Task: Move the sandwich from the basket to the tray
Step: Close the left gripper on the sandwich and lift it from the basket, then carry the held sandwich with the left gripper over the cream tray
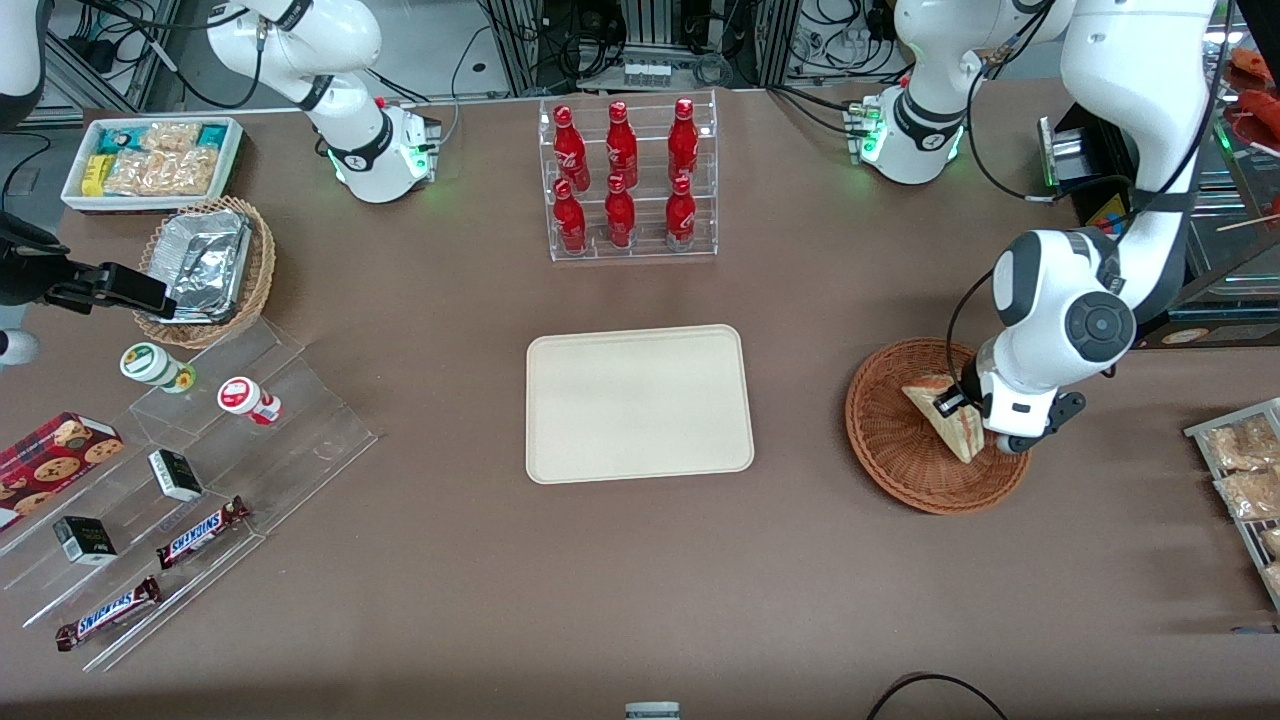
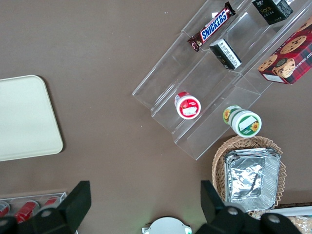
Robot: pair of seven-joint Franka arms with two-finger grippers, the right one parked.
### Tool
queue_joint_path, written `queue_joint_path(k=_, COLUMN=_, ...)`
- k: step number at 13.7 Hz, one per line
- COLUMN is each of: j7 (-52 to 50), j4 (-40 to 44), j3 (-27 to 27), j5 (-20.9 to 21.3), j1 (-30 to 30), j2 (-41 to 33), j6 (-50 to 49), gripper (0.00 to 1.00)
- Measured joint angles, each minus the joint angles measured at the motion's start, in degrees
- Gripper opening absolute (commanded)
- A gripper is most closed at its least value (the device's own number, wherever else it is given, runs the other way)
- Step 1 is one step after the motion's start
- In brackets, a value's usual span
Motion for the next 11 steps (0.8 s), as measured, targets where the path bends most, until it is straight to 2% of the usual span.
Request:
queue_joint_path(k=2, j7=1.9, j4=5.9, j3=-0.6, j5=0.0, j1=-3.1, j2=0.0, j6=-7.8, gripper=0.0)
queue_joint_path(k=4, j7=2.4, j4=9.8, j3=-0.9, j5=0.0, j1=-8.0, j2=0.8, j6=-11.3, gripper=0.0)
queue_joint_path(k=9, j7=3.5, j4=16.4, j3=-1.4, j5=-0.4, j1=-19.5, j2=6.4, j6=-11.6, gripper=0.0)
queue_joint_path(k=11, j7=0.8, j4=20.3, j3=-1.4, j5=-1.2, j1=-24.5, j2=9.9, j6=-11.6, gripper=0.0)
